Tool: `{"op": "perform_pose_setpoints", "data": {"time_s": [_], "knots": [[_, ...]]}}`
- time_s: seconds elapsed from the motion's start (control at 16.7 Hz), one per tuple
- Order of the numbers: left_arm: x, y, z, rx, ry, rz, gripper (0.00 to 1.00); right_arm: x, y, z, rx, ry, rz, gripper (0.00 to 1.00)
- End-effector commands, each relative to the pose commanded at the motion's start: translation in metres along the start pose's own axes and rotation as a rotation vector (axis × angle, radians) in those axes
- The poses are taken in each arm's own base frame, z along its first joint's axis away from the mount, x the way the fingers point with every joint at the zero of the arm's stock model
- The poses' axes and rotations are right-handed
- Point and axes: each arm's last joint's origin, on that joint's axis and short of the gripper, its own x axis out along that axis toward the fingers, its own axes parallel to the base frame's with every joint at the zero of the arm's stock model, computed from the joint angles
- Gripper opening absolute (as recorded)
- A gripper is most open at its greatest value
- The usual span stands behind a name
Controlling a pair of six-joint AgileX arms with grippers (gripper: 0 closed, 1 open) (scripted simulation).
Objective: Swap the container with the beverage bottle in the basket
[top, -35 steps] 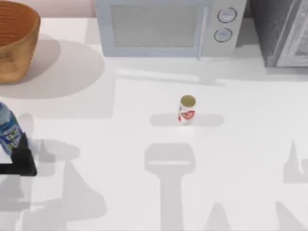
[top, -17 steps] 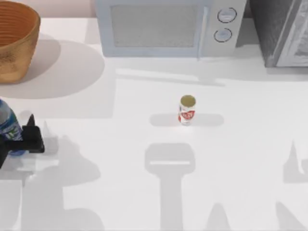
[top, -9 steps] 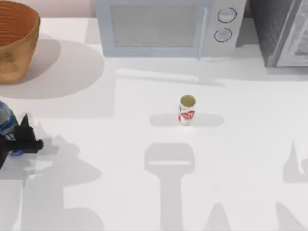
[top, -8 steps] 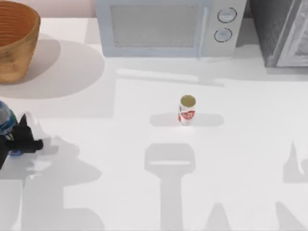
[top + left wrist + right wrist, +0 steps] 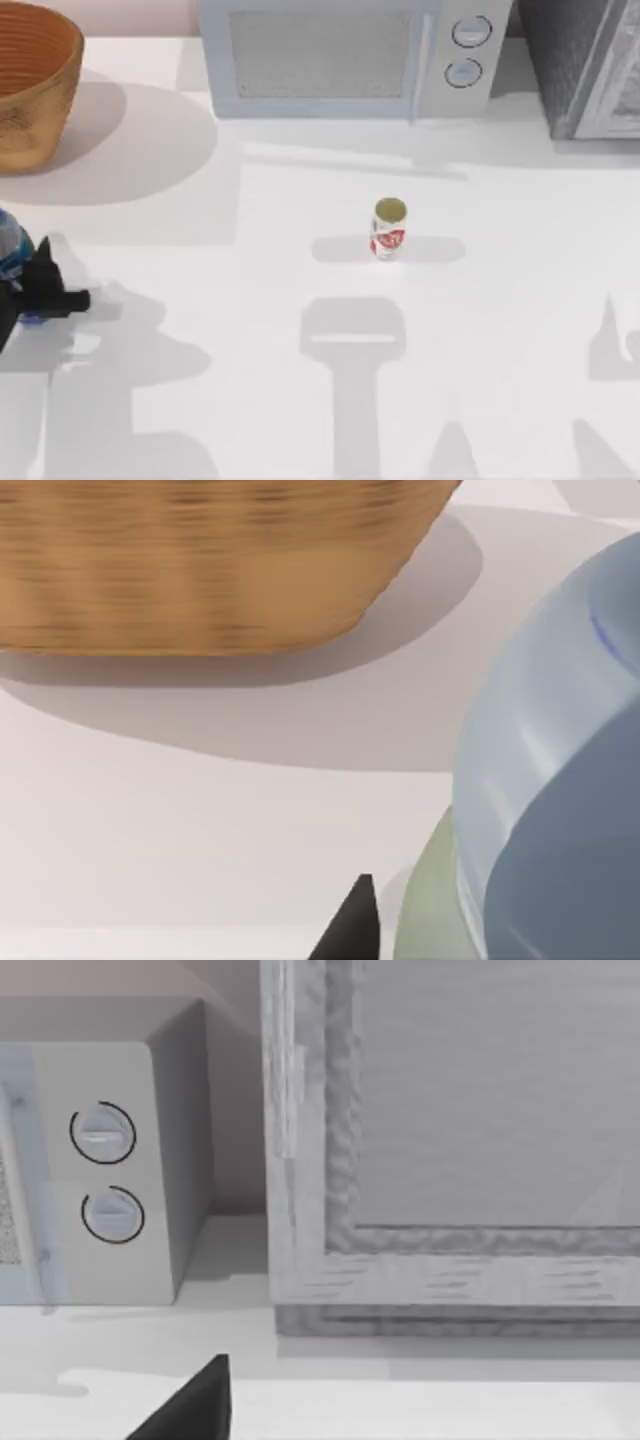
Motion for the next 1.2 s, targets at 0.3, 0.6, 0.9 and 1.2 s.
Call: {"op": "perform_pose_setpoints", "data": {"time_s": [0.3, 0.6, 0.9, 1.2], "knots": [[0.000, 0.000, 0.000, 0.000, 0.000, 0.000, 0.00, 0.000, 0.000, 0.000, 0.000, 0.000, 0.000, 1.00], [0.007, -0.005, 0.003, 0.004, -0.003, -0.044, 0.00, 0.000, 0.000, 0.000, 0.000, 0.000, 0.000, 1.00], [0.051, -0.033, 0.044, 0.033, -0.049, -0.279, 0.00, 0.000, 0.000, 0.000, 0.000, 0.000, 0.000, 1.00], [0.093, -0.043, 0.139, 0.066, -0.108, -0.409, 0.00, 0.000, 0.000, 0.000, 0.000, 0.000, 0.000, 1.00]]}}
